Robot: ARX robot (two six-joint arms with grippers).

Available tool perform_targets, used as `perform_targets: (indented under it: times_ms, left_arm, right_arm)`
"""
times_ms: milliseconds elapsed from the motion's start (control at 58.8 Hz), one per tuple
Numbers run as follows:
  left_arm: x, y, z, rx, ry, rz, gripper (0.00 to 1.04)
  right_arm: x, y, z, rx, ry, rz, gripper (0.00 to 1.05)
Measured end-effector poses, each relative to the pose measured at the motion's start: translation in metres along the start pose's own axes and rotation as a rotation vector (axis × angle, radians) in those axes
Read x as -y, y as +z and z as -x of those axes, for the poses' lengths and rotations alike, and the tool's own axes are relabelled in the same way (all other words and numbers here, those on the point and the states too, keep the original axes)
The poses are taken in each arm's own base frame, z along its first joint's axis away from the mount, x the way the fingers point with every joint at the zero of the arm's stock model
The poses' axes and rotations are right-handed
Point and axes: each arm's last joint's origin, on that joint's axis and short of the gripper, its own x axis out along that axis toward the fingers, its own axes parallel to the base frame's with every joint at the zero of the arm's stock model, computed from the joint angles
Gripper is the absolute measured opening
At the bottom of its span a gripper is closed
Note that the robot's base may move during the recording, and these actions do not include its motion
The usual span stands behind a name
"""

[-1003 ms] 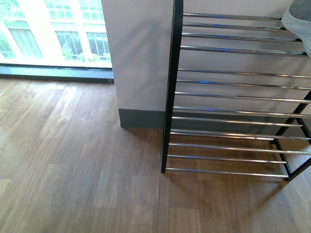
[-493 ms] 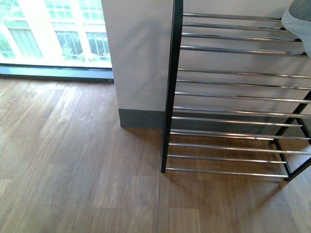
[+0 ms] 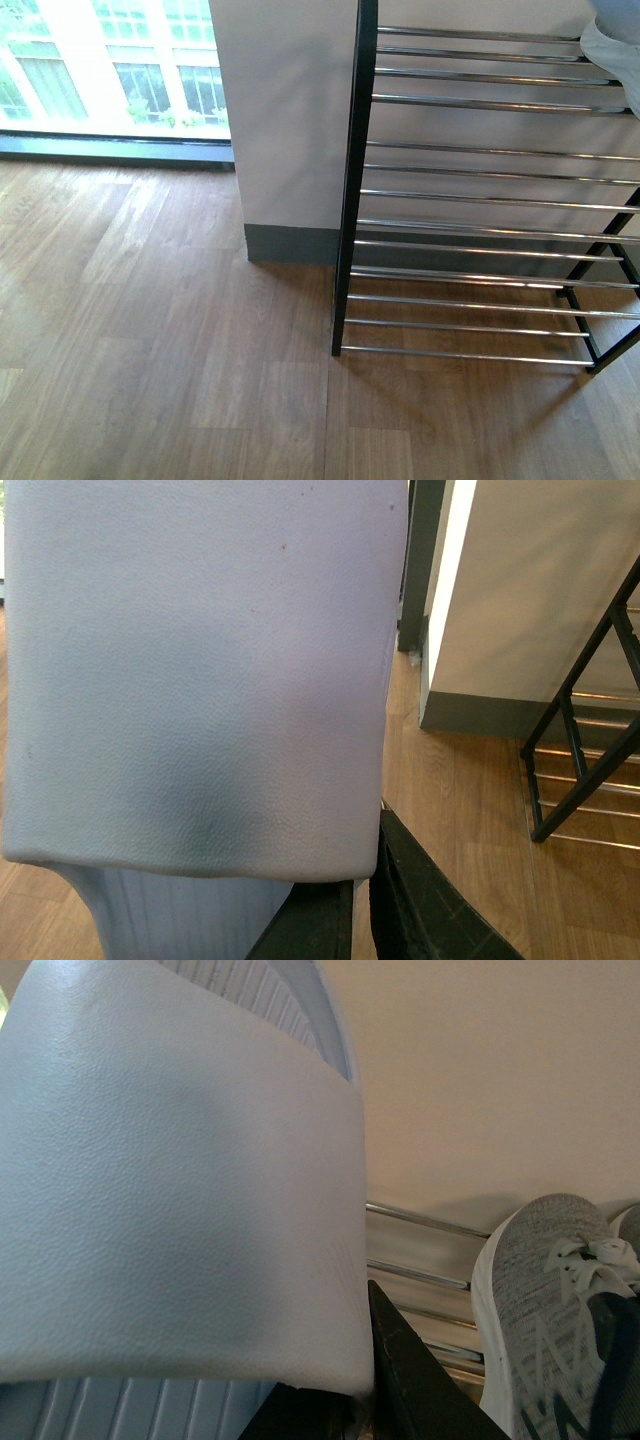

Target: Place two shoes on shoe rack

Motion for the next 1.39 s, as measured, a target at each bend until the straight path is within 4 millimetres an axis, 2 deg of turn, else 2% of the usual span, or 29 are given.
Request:
perform_targets:
  times_ms: [272, 425, 697, 1020, 1174, 1293, 1395]
  left_arm:
    - [0.0, 0.0, 0.0, 0.0, 0.0, 0.0, 0.02]
    - [0.0, 0.0, 0.0, 0.0, 0.0, 0.0, 0.02]
    - [0.0, 0.0, 0.0, 0.0, 0.0, 0.0, 0.02]
    - [0.0, 0.0, 0.0, 0.0, 0.0, 0.0, 0.02]
    - [0.0, 0.0, 0.0, 0.0, 0.0, 0.0, 0.02]
    - [0.0, 0.0, 0.0, 0.0, 0.0, 0.0, 0.02]
    - [0.0, 0.0, 0.0, 0.0, 0.0, 0.0, 0.02]
  right_arm:
    - [-0.002, -0.017, -0.063, -0.153, -0.064, 0.131, 0.01]
    - [0.005, -0.025, -0.083, -0.2, -0.124, 0.213, 0.01]
    - [0.021, -0.034, -0.106, -0.262, -0.247, 0.331, 0.01]
    - [0.03, -0.043, -0.13, -0.358, -0.296, 0.321, 0.01]
    - [0.034, -0.046, -0.134, -0.377, -0.308, 0.297, 0.01]
    - [0.035, -0.046, -0.134, -0.381, -0.31, 0.291, 0.15]
    - [0.035, -0.045, -0.134, -0.371, -0.305, 0.288, 0.34]
